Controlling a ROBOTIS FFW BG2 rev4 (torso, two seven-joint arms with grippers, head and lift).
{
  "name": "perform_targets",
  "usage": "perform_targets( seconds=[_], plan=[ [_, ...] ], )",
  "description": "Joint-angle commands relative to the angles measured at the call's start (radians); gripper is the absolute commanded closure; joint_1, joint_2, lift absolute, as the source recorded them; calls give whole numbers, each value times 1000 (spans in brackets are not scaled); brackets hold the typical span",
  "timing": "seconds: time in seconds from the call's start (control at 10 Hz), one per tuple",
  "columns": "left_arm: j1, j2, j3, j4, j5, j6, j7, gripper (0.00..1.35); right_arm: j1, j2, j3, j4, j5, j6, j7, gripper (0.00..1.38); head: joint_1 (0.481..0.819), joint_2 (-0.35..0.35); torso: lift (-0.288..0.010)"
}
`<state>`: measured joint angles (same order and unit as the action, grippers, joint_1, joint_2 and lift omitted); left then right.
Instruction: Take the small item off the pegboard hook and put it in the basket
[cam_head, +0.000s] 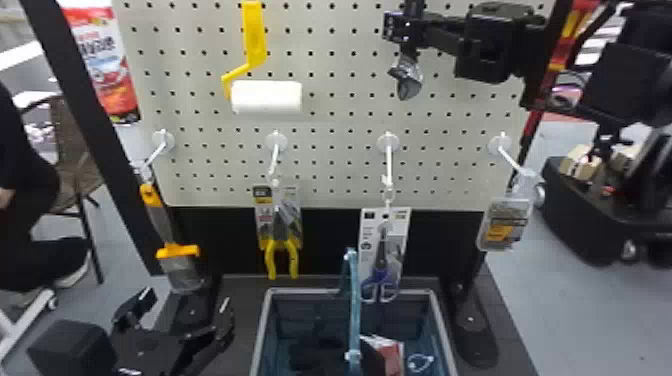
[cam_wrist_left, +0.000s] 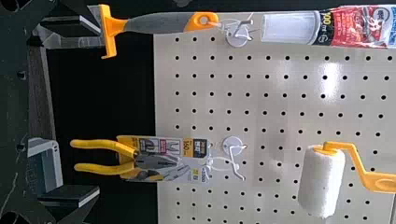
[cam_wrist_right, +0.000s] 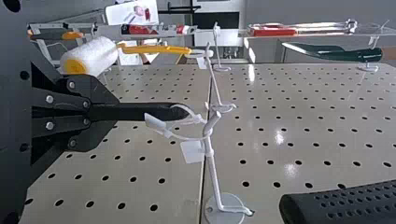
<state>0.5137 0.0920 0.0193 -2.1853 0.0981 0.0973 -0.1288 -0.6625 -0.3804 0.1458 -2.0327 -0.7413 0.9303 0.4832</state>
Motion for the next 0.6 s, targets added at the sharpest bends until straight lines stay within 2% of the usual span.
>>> perform_targets(
  seconds=[0.0, 0.5],
  plan=[
    [0, 0, -1, 0, 0, 1, 0, 116, 2, 0, 0, -8, 2, 1, 0, 1240, 549, 0, -100],
    [0, 0, 1, 0, 0, -1, -2, 117, 14, -3, -29, -67, 11, 15, -9, 1240, 549, 0, -100]
  ],
)
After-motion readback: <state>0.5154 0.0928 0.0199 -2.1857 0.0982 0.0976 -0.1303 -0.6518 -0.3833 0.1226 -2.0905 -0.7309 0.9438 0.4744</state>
